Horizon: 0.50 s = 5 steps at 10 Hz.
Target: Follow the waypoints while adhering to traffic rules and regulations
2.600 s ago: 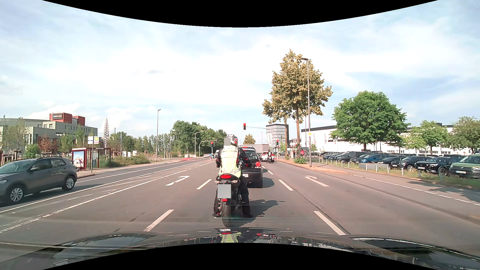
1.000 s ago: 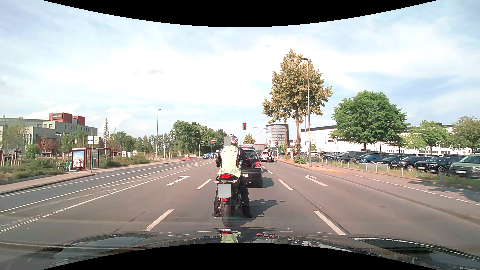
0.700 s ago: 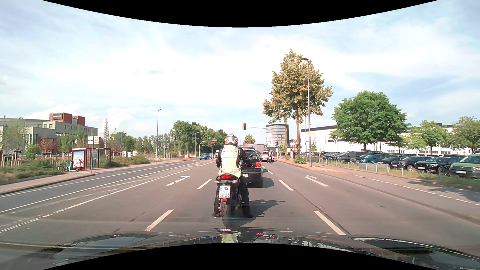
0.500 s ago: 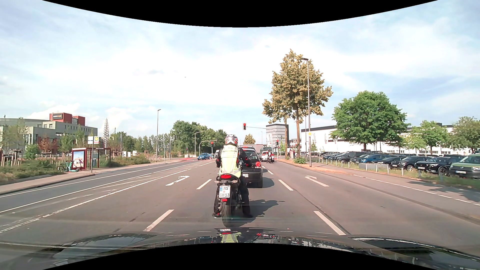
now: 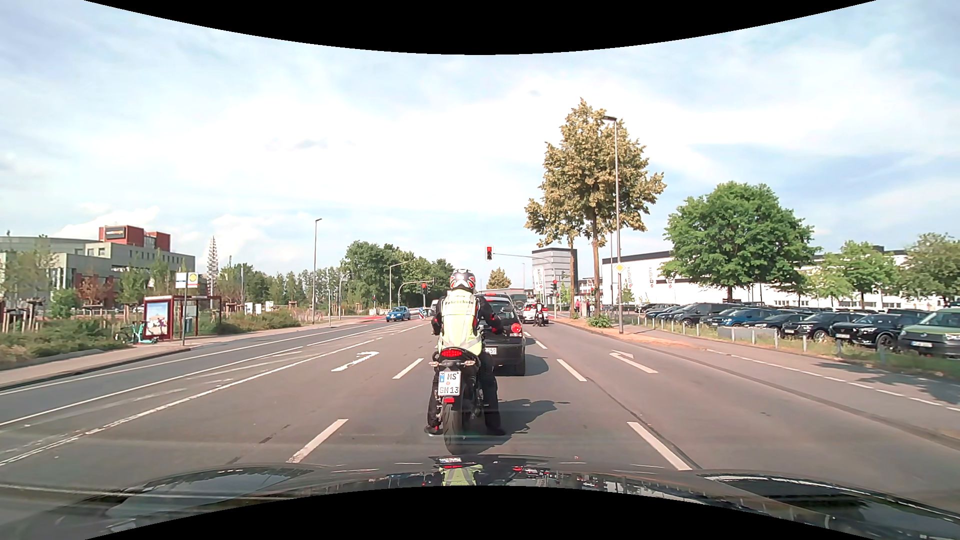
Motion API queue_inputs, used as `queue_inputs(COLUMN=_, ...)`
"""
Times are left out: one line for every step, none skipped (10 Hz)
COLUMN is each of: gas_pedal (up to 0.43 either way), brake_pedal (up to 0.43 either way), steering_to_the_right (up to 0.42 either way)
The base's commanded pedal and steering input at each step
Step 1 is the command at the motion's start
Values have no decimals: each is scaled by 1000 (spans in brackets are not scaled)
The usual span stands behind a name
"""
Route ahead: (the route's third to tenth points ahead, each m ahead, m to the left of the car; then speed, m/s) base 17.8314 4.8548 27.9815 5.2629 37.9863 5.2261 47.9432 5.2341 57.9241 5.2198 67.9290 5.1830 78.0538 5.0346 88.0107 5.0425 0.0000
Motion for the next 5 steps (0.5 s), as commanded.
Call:
queue_inputs(gas_pedal=0, brake_pedal=0, steering_to_the_right=-6)
queue_inputs(gas_pedal=0, brake_pedal=0, steering_to_the_right=-6)
queue_inputs(gas_pedal=0, brake_pedal=0, steering_to_the_right=-6)
queue_inputs(gas_pedal=0, brake_pedal=0, steering_to_the_right=-6)
queue_inputs(gas_pedal=0, brake_pedal=0, steering_to_the_right=-6)
